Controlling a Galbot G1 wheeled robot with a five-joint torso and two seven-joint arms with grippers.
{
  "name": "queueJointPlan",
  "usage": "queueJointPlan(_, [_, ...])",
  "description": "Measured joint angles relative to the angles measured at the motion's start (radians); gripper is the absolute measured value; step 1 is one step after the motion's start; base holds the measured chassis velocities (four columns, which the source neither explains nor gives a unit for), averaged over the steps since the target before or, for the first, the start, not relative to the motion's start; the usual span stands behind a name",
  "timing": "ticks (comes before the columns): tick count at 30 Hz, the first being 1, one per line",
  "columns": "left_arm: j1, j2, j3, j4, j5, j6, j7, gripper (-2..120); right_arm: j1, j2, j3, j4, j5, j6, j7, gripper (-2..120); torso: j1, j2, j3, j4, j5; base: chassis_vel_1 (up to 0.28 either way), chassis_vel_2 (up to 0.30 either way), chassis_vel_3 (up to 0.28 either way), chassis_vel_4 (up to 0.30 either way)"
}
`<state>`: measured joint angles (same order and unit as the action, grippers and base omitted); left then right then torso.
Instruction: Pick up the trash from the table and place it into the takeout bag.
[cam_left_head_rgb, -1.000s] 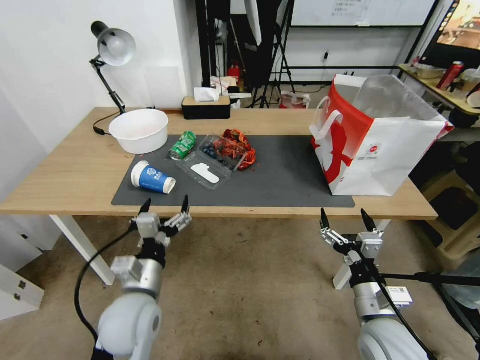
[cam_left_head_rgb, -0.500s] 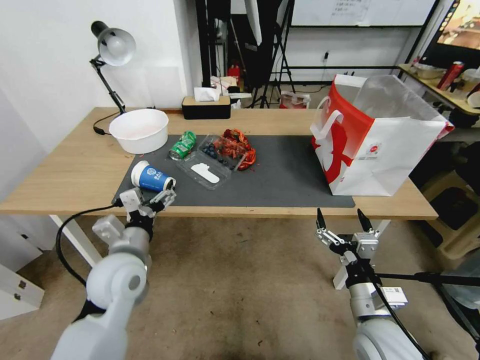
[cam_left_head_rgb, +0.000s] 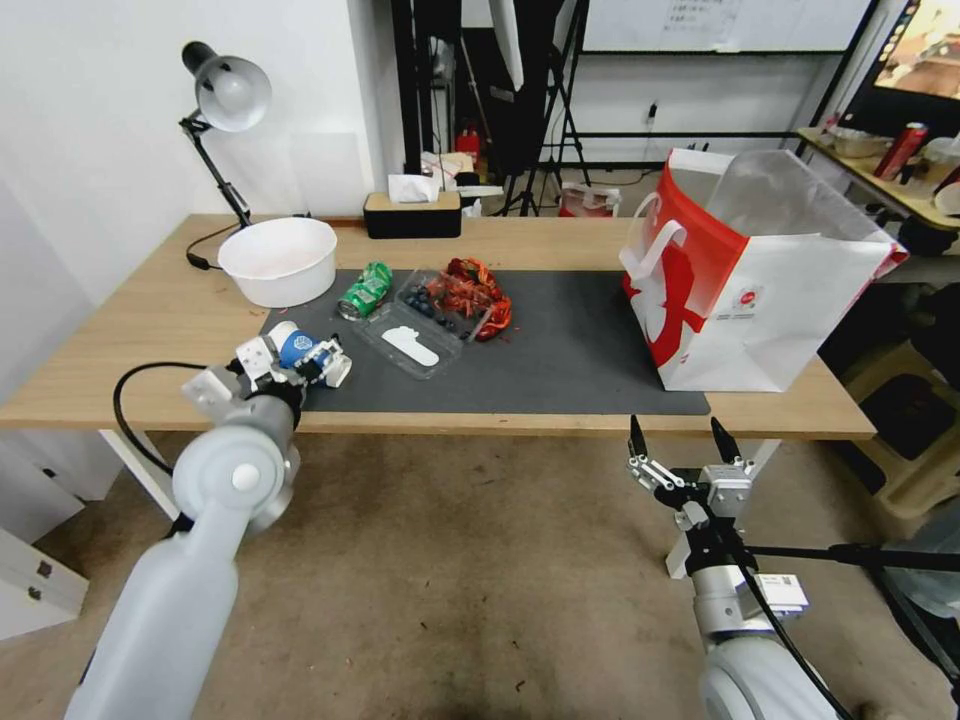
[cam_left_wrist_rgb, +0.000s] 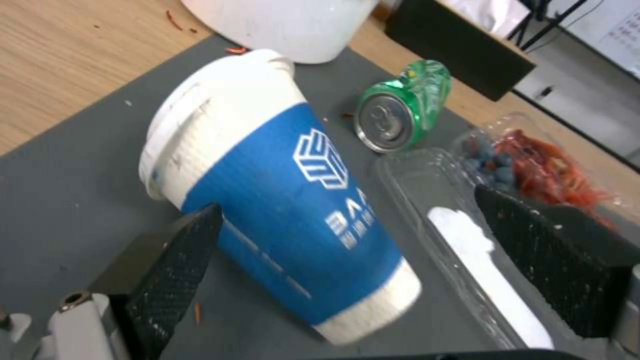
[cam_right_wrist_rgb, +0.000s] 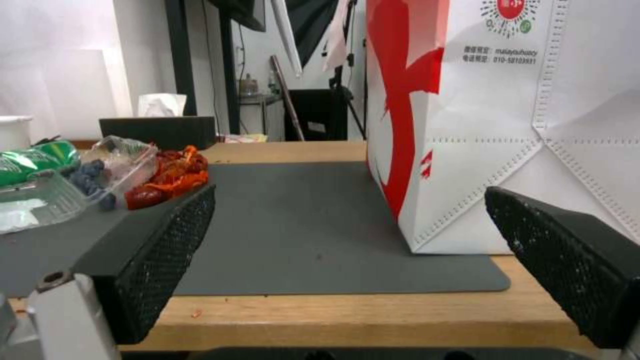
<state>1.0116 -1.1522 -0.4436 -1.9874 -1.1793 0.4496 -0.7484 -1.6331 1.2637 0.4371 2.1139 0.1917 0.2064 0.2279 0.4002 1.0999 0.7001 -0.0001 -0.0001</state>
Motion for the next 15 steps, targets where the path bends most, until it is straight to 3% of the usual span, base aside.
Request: queueJointPlan(15, [-0.074, 0.040, 0.060, 0.102, 0.006, 0.021, -0.040, 91, 0.009, 0.015, -0.010, -0.010, -0.009, 0.001, 0.000, 100, 0.000, 0.000, 0.000, 0.0000, 0.0000, 0.000, 0.000, 0.000, 0.000])
